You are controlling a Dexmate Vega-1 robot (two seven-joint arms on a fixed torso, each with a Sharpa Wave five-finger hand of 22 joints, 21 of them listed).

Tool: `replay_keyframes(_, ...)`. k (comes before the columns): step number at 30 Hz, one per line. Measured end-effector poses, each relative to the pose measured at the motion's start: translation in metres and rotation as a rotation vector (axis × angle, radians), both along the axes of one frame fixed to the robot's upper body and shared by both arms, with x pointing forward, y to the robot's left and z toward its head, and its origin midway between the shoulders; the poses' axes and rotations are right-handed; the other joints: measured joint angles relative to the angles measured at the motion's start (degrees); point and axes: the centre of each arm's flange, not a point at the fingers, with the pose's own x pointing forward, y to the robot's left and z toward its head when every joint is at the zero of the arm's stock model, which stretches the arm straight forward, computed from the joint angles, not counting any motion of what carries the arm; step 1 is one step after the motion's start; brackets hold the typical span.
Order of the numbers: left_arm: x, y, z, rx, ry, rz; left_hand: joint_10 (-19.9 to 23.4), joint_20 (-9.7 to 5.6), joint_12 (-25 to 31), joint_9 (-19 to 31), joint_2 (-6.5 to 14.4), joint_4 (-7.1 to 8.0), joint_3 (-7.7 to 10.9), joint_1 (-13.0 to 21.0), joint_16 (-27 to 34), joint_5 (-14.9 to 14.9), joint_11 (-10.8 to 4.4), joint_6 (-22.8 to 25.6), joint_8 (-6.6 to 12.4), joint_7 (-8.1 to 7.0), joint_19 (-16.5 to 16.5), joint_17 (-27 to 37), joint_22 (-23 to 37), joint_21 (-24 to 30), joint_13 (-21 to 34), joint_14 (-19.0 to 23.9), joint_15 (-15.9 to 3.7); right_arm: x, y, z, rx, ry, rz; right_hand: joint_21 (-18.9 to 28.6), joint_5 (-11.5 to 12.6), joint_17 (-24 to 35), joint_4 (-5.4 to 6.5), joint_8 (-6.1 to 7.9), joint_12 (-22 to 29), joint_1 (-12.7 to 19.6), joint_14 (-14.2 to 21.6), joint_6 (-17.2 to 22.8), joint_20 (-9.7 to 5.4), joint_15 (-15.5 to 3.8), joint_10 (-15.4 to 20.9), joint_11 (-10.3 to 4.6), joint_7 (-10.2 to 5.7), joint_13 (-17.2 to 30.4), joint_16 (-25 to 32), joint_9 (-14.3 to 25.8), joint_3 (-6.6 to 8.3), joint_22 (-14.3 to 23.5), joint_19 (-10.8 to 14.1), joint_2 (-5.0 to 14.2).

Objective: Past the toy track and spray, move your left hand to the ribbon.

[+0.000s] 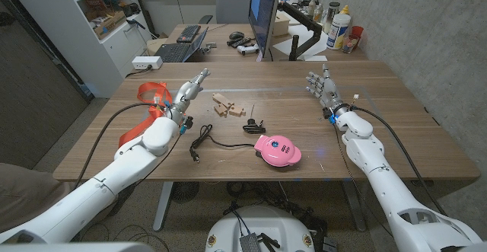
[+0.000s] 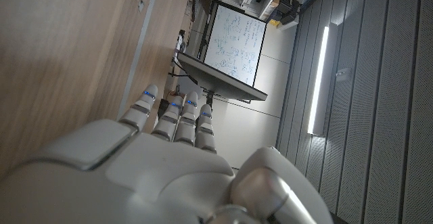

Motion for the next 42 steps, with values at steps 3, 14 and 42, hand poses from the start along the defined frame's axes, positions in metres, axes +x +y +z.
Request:
replay_keyframes(3, -0.003, 0.0, 0.0, 0.001, 0.0, 0.015, 0.0, 0.0, 0.0, 0.0, 0.0, -0.07, 0.07, 0.0, 0.0, 0.0, 0.0, 0.0, 0.0, 0.0, 0.0, 0.0, 0.0, 0.0, 0.0, 0.0, 0.0, 0.0, -0.001, -0.001, 0.0, 0.0, 0.0, 0.0, -0.01, 0.0, 0.0, 0.0, 0.0, 0.0, 0.0, 0.0, 0.0, 0.0, 0.0, 0.0, 0.0, 0.0, 0.0, 0.0, 0.0, 0.0, 0.0, 0.0)
replay_keyframes(14, -0.015, -0.003, -0.002, 0.007, -0.01, 0.11, 2.15, -0.32, 0.49, 0.0, 0.22, -0.8, 0.46, 1.28, 0.0, -0.23, -0.72, 2.11, 0.45, 0.56, 0.32, 0.0, 0.0, 0.22, 0.0, 0.21, -0.2, -0.001, -0.003, -0.005, 0.002, 0.008, 0.0, 0.0, -0.01, 0.0, 0.0, 0.0, 0.0, 0.0, 0.0, 0.0, 0.0, 0.0, 0.0, 0.0, 0.0, 0.0, 0.0, 0.0, 0.0, 0.0, 0.0, 0.0)
replay_keyframes(42, -0.03, 0.006, -0.011, 0.11, -0.052, 0.37, 3.38, -0.32, 0.49, 0.0, 0.22, -1.45, 0.77, 1.73, 0.0, -0.67, -0.71, 3.17, 0.45, 0.3, 0.32, 0.0, 0.01, 0.23, -0.01, 0.81, -0.2, 0.0, 0.001, -0.003, 0.004, 0.001, 0.01, 0.0, -0.02, -0.01, 0.0, 0.0, 0.0, 0.46, -1.05, 0.31, -1.54, -1.04, 0.0, 0.0, 0.31, 0.0, 0.0, -0.01, 0.0, -0.13, -0.73, 0.45)
